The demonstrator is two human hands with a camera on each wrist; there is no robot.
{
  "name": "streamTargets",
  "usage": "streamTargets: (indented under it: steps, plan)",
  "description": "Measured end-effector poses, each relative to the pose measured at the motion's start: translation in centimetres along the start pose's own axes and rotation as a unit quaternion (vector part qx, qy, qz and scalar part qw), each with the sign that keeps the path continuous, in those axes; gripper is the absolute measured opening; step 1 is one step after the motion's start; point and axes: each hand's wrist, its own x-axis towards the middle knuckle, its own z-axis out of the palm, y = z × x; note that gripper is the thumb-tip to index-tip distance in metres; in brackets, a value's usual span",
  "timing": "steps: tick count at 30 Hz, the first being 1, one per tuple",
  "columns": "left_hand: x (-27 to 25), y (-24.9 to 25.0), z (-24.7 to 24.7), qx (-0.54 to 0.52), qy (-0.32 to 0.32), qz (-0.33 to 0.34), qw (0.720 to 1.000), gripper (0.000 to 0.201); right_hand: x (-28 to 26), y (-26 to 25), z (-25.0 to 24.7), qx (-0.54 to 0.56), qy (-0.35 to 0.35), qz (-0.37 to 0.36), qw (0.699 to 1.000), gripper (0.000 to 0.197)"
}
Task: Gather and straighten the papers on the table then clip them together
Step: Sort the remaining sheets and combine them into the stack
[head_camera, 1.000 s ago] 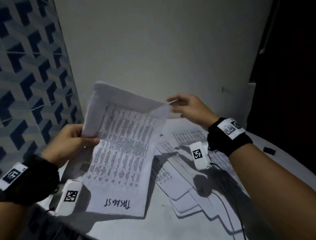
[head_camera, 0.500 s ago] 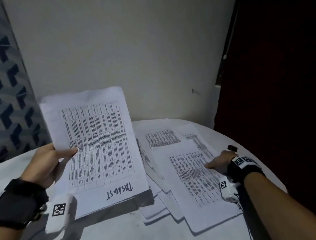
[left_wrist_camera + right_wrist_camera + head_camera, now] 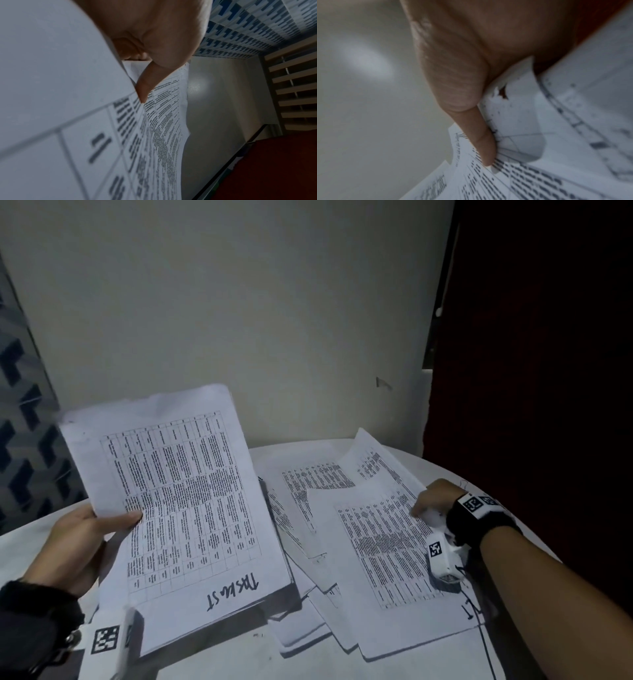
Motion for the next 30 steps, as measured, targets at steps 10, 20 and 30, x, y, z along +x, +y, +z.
streamTargets:
  steps: [10,20,30]
  plan:
    - [-1.1,0.2,0.1,-0.006,0.008,0.008,1.0,0.034,-2.4,-4.8,-3.4,-0.056,0.092,-0.067,0.992,0.038]
    - [-2.8,1.1,-0.5,-0.005,0.031,0.028,0.999,0.023,-5.7,-9.3,-6.9,-0.112,0.168,-0.111,0.973,0.016]
    - [-2.8,1.0,-1.6,0.011,0.055,0.022,0.998,0.024,-9.0,-13.1,-10.3,-0.141,0.225,-0.161,0.95,0.004]
